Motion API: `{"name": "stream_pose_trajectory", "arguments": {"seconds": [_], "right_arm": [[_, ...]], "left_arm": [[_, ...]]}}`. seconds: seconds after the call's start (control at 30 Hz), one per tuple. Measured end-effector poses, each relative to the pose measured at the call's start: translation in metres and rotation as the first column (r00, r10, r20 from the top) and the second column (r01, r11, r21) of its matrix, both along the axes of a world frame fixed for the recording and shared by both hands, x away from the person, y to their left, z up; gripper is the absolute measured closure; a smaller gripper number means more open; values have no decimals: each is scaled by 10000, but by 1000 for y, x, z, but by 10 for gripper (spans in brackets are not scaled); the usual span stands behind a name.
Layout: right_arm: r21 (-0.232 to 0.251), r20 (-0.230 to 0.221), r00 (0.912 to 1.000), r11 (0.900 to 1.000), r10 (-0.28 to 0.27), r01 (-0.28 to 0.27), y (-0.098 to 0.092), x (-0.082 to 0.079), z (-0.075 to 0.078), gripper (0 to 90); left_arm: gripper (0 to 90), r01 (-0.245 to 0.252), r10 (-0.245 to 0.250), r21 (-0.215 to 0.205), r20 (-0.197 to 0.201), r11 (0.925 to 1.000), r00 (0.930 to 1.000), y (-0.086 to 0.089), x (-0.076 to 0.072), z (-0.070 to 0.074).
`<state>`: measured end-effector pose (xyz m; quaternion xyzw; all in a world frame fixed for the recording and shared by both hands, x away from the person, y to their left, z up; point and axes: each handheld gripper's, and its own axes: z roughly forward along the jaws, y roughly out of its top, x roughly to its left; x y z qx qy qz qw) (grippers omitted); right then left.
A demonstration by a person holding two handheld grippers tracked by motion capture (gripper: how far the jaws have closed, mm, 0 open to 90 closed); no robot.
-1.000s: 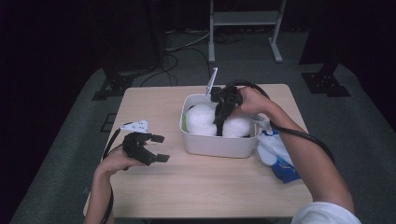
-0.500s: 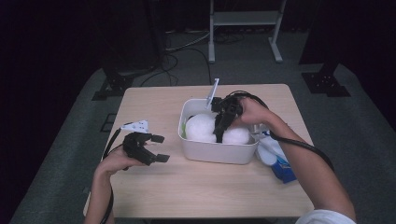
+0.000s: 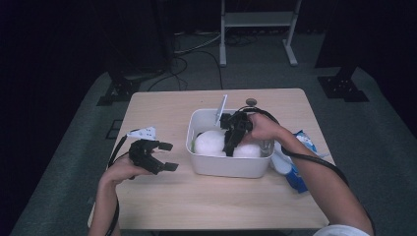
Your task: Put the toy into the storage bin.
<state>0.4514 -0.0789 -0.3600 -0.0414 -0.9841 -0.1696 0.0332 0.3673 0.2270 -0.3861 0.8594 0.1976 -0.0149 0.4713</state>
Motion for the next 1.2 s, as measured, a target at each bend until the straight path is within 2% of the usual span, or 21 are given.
{"name": "stream_pose_trajectory", "arguments": {"seconds": [0.13, 0.2, 0.27, 0.43, 0.6, 0.8, 1.0, 1.2], "right_arm": [[43, 94, 10000, 10000, -13, 13, 0, -1, 0, 428], [87, 143, 9998, 9998, -160, 159, 0, 0, -2, 341], [53, 98, 9993, 9993, -372, 371, -1, 1, -1, 296], [21, 59, 9978, 9978, -659, 658, -3, 4, 1, 235], [470, 81, 9949, 9939, -1002, 997, -11, 5, 12, 271], [732, 145, 9931, 9907, -1164, 1150, -22, 1, 25, 295], [1149, 264, 9873, 9816, -1567, 1527, -43, -5, 41, 291], [1646, 335, 9800, 9683, -1960, 1880, -64, -11, 52, 283]], "left_arm": [[78, -4, 4, 13, 3, 10000, 10000, 0, 0, 0], [78, -2, 2, 22, 2, 10000, 10000, 0, 0, 0], [78, 2, -2, 65, 8, 10000, 10000, 0, 0, 0], [78, 18, -18, 71, 0, 10000, 10000, 0, 0, -1], [78, -17, 17, 31, 2, 10000, 10000, 1, -1, 0], [78, 18, -17, 131, -13, 9999, 10000, -1, -2, -1], [78, -74, 74, 117, -9, 9999, 10000, 1, -2, -1], [78, -56, 56, 166, -44, 9998, 10000, 0, -2, -2]]}}
